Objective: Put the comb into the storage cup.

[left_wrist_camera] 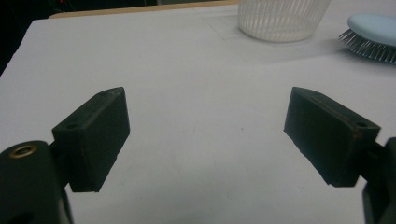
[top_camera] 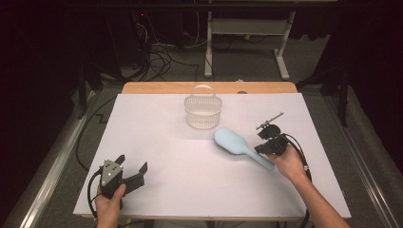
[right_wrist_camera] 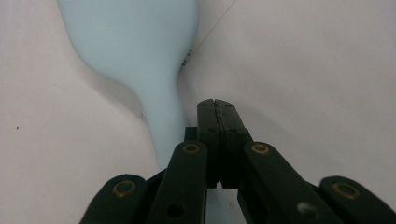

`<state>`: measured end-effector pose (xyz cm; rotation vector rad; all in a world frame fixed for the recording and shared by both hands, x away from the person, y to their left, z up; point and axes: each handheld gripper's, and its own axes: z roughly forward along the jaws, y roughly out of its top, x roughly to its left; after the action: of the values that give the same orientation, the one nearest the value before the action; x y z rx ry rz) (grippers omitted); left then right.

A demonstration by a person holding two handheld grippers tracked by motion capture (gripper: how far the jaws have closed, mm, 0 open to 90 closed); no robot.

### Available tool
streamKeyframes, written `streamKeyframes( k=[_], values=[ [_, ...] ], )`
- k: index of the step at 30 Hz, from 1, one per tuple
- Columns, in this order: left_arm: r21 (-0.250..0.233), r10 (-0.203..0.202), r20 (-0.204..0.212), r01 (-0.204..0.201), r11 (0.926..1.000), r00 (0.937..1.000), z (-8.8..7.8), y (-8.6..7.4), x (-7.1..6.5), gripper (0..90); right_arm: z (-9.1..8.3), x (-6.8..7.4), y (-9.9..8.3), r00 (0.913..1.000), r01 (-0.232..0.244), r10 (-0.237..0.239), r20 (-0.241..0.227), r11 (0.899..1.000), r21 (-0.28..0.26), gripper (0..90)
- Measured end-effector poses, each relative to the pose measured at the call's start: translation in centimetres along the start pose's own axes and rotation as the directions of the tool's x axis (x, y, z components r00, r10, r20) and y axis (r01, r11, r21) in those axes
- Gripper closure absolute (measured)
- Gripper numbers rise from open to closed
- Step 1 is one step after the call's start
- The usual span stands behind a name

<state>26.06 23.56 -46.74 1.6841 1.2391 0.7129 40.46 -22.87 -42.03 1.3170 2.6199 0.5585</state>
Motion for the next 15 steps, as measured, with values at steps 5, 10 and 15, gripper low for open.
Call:
streamKeyframes(
  k=[5,10,15],
  values=[
    [0.001,0.001,0.000,-0.001,1.0000,1.0000,0.01,0.00,-0.01,15.0,0.05,0.40,-0.28,1.0000,0.002,-0.002,-0.008,1.000,-0.007,90.0],
    [0.000,0.000,0.000,0.000,1.0000,1.0000,0.00,0.00,-0.02,15.0,0.03,0.69,-0.56,0.9998,0.010,-0.010,-0.015,1.000,-0.011,90.0],
    [-0.003,-0.004,0.001,0.004,1.0000,1.0000,-0.01,0.00,-0.01,15.0,-0.04,1.08,-0.79,0.9996,0.021,-0.022,-0.020,1.000,-0.013,90.0]
  ],
)
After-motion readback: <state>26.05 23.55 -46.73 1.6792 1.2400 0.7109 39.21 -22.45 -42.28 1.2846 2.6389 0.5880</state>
